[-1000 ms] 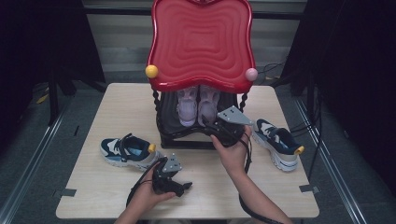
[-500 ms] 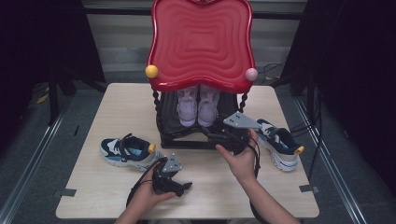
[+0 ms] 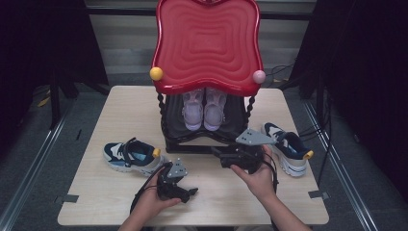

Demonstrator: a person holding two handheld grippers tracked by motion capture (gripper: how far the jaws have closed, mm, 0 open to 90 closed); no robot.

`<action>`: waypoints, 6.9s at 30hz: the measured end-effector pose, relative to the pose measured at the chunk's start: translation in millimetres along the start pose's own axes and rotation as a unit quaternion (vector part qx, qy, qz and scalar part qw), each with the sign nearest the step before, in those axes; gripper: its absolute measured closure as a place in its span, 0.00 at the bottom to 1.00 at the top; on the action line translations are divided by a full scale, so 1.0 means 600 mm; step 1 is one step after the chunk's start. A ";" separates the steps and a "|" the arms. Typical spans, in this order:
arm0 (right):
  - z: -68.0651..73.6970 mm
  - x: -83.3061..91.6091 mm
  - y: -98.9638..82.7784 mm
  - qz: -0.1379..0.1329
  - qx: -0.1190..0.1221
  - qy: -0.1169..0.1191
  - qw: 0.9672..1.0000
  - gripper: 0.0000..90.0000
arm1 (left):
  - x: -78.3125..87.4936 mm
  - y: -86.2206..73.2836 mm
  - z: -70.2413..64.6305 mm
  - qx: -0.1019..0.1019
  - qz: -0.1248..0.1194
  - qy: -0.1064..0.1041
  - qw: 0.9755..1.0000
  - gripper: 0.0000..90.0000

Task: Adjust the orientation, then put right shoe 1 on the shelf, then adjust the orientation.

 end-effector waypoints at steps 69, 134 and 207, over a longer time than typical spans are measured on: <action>0.000 0.119 -0.267 0.150 0.006 0.108 0.983 0.16 | 0.000 0.000 0.000 0.001 -0.001 -0.002 1.000 0.16; 0.005 0.117 -0.270 0.160 0.029 0.110 0.980 0.14 | 0.105 0.069 0.016 0.057 0.083 0.038 0.994 0.26; 0.005 0.117 -0.270 0.162 0.029 0.109 0.980 0.14 | 0.184 0.072 0.145 0.131 0.035 0.107 0.985 0.81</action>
Point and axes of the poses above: each handheld gripper's, and its own axes: x roughly backward along the jaws, y roughly out of its top, z roughly to its left, the point moved 7 cm from there along -x, roughly forward along the jaws, and after that the axes turned 13 degrees about x, right-handed, at the moved point
